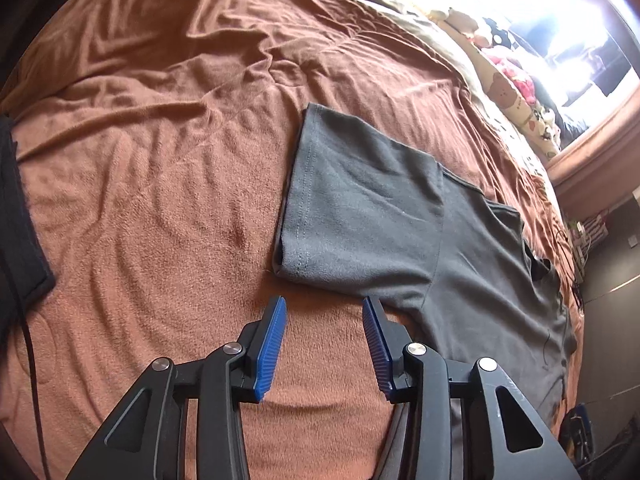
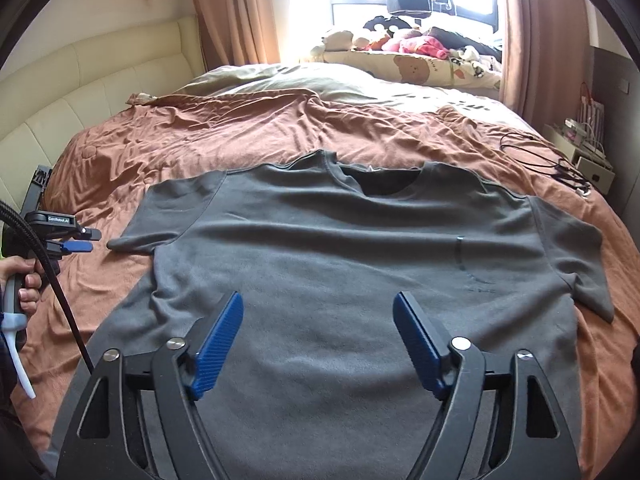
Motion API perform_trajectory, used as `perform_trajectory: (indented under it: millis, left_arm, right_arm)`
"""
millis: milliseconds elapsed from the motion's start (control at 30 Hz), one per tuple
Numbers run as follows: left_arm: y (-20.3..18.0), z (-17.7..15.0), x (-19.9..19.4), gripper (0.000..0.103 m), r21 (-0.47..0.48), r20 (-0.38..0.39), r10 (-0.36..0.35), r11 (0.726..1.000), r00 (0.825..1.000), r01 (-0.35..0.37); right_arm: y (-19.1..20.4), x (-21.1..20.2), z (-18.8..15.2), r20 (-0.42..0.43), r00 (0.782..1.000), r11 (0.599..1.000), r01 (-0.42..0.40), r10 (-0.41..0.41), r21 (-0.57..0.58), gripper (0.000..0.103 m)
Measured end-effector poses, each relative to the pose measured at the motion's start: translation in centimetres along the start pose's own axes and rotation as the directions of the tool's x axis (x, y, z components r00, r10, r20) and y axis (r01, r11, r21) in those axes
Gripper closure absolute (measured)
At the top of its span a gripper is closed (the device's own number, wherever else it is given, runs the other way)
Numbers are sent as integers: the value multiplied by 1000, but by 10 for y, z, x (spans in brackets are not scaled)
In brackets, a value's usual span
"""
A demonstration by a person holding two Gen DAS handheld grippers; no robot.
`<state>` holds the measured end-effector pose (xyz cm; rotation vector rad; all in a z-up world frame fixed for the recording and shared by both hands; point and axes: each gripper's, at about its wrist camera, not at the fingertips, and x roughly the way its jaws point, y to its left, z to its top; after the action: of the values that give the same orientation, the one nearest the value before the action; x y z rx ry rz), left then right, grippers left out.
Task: Fold small clothes
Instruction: 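Move the left tool to the t-shirt sleeve and grasp its hem, then fold the held sleeve over onto the shirt body and open the left tool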
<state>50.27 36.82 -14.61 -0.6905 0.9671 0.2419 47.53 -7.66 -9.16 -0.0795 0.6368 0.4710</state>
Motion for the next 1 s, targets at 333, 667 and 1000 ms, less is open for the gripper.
perform_trajectory:
  millis: [333,667,1000]
  left_arm:
    - [8,8,33,62,-103,-50,41,994,998,-46]
    - [15,22,46,96,-159,-8,16,987,1000,-17]
    - [-59,54,2,97,51,114,-44,998,993,38]
  right_arm:
    - [-5,42,13,-76,995,996,-61,66,61,47]
    - [-3,59,16,-95,991,992,-87,96,90,50]
    - [-11,66,15,-106,986,978,-108,129,178,63]
